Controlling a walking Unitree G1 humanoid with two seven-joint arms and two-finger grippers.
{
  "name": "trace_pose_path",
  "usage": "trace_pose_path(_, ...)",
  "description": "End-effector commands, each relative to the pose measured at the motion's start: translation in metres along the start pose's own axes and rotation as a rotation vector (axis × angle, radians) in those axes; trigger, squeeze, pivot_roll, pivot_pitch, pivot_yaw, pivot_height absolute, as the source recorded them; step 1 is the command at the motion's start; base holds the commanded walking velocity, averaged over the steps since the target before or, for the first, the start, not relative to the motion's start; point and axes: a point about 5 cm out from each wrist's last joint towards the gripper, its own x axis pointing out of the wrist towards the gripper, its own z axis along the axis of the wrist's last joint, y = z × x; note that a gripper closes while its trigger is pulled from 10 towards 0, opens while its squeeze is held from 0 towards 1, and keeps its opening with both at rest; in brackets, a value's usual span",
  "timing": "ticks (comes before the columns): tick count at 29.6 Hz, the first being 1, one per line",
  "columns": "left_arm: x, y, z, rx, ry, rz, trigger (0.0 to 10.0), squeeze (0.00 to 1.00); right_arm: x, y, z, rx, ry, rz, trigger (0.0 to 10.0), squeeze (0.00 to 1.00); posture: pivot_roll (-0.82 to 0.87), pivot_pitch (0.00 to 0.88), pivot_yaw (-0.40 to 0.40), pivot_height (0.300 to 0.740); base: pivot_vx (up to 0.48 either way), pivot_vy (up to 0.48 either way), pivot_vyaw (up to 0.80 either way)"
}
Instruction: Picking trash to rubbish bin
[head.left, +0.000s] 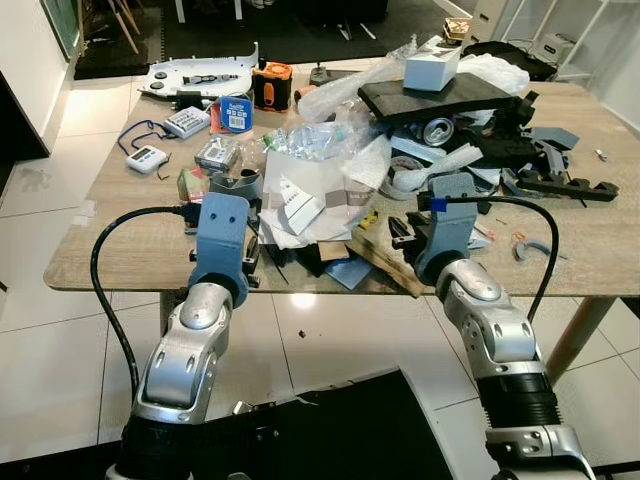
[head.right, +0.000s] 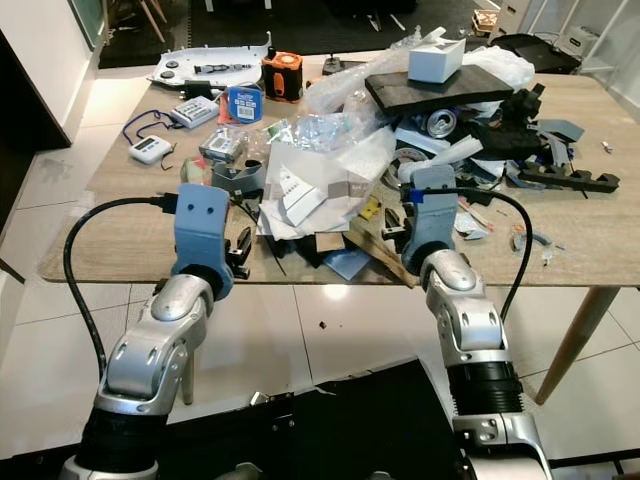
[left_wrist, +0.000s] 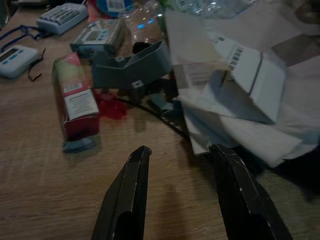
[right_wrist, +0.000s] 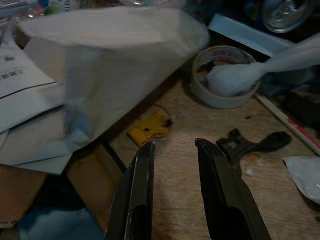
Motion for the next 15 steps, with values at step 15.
trace_pose_path(15,0.0005,-0.0063,0.0024,0.001,-0.014,-0.033,10.0,0.00,-0.0039,-0.0016,-0.0043,0.011,0.022,-0.046,10.0,0.00,0.01,0.171,0.004,0.740,0.000,0.000,0.00)
